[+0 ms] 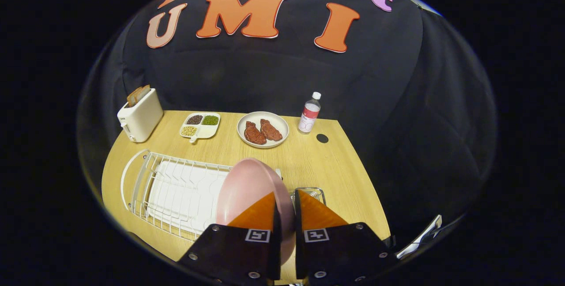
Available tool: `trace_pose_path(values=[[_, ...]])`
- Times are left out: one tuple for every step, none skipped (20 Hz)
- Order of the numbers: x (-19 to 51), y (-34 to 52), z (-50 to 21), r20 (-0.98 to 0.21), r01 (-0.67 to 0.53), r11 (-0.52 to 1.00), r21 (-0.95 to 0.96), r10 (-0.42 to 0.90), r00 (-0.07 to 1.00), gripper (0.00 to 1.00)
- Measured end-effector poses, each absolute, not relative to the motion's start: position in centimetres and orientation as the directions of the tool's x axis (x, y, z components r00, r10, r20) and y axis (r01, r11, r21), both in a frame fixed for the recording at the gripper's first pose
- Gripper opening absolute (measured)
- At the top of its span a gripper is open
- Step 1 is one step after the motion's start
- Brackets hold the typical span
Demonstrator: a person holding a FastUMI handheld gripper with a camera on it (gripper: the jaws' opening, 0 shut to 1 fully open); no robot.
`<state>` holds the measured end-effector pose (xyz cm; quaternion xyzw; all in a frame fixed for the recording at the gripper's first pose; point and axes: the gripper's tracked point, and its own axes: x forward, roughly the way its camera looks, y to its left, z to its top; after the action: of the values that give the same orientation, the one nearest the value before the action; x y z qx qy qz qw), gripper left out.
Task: Take the plate from the dish rack, then take the spoon from the basket and place it into the plate.
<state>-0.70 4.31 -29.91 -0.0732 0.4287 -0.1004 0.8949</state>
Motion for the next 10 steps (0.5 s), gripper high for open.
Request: trace_pose_path(values=[[-1.1, 4.4, -29.6, -0.756, 0.115, 0.975, -0.192, -0.222, 0.615, 0.14], [-1.7, 4.5, -29.4, -0.765, 0.112, 0.98, -0.167, -0.2, 0.612, 0.13], [-2.4, 4.5, -29.3, -0.774, 0.112, 0.984, -0.141, -0.18, 0.607, 0.14], [-2.9, 4.5, -29.2, -0.781, 0.115, 0.986, -0.118, -0.164, 0.602, 0.14], [-3.6, 4.3, -29.2, -0.79, 0.12, 0.988, -0.098, -0.151, 0.594, 0.14], [-4.2, 4.1, -29.2, -0.797, 0.128, 0.989, -0.08, -0.141, 0.587, 0.14], [-4.8, 3.9, -29.2, -0.802, 0.136, 0.989, -0.061, -0.13, 0.583, 0.14], [-5.3, 3.8, -29.2, -0.807, 0.141, 0.989, -0.041, -0.116, 0.579, 0.14], [-6.1, 3.8, -29.4, -0.813, 0.145, 0.989, -0.022, -0.102, 0.573, 0.14], [-6.7, 3.9, -29.7, -0.82, 0.149, 0.989, -0.004, -0.088, 0.566, 0.14]])
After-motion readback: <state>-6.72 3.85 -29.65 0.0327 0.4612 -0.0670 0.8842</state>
